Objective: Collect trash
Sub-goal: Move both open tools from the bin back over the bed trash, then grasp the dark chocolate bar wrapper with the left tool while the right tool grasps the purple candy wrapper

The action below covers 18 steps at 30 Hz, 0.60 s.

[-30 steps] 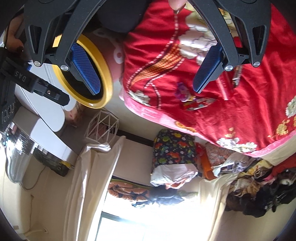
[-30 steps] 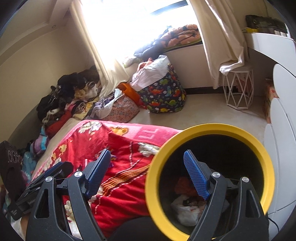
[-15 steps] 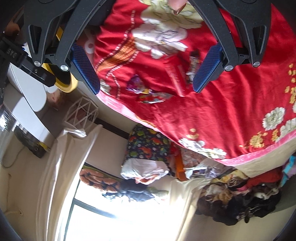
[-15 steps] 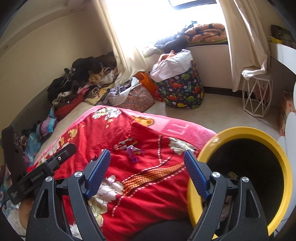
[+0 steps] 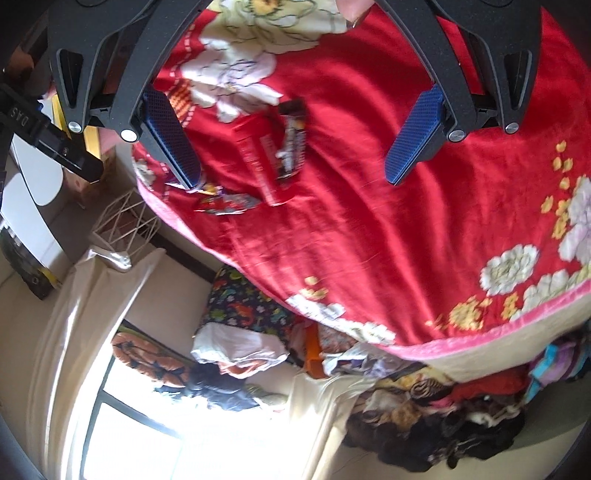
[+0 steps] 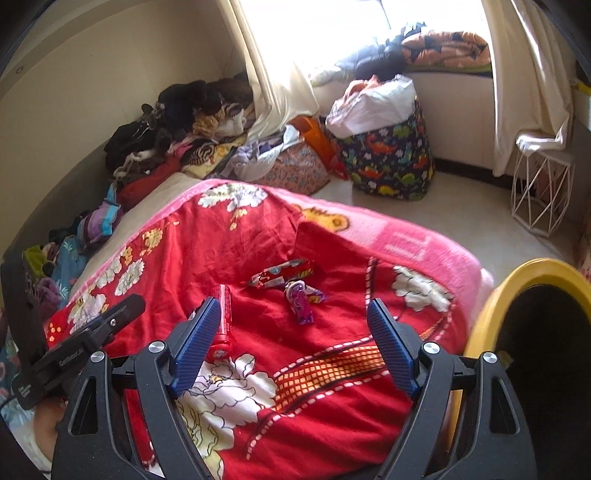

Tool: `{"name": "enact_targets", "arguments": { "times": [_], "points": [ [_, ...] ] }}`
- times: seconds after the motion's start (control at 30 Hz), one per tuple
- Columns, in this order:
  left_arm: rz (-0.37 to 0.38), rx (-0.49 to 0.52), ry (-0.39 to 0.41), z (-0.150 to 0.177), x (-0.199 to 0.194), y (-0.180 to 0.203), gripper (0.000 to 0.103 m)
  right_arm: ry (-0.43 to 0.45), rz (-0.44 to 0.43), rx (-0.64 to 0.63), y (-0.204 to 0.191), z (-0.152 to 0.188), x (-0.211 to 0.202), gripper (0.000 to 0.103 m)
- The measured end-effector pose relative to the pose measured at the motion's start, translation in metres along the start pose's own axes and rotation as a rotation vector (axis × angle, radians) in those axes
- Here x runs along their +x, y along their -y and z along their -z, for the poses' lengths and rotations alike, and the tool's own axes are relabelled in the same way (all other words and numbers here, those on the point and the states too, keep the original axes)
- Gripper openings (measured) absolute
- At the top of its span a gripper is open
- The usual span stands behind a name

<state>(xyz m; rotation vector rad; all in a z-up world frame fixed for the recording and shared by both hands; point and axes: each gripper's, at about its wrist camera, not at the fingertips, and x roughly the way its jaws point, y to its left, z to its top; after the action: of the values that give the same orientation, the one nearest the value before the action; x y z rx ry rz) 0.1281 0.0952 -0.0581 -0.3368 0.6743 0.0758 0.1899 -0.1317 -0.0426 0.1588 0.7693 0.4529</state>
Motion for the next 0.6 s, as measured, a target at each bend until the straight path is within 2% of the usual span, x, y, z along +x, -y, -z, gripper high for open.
{"name": "enact_targets", "arguments": {
  "times": [0.23,0.4,0.6],
  "points": [
    [0.035,-0.06,-0.078,0.012,0.018,-0.014,0.064,-0.068,0.019,0.006,0.003,0.0,0.043,0.075],
    [0.068,-0.067,-0.134,0.02,0.031,-0.012,0.051,-0.11,0.047,0.028,0.008,-0.003,0.078,0.072],
    [0.079,-0.059,-0.185,0.031,0.044,-0.008,0.038,-0.166,0.052,0.024,0.012,-0.005,0.116,0.061]
  ]
}}
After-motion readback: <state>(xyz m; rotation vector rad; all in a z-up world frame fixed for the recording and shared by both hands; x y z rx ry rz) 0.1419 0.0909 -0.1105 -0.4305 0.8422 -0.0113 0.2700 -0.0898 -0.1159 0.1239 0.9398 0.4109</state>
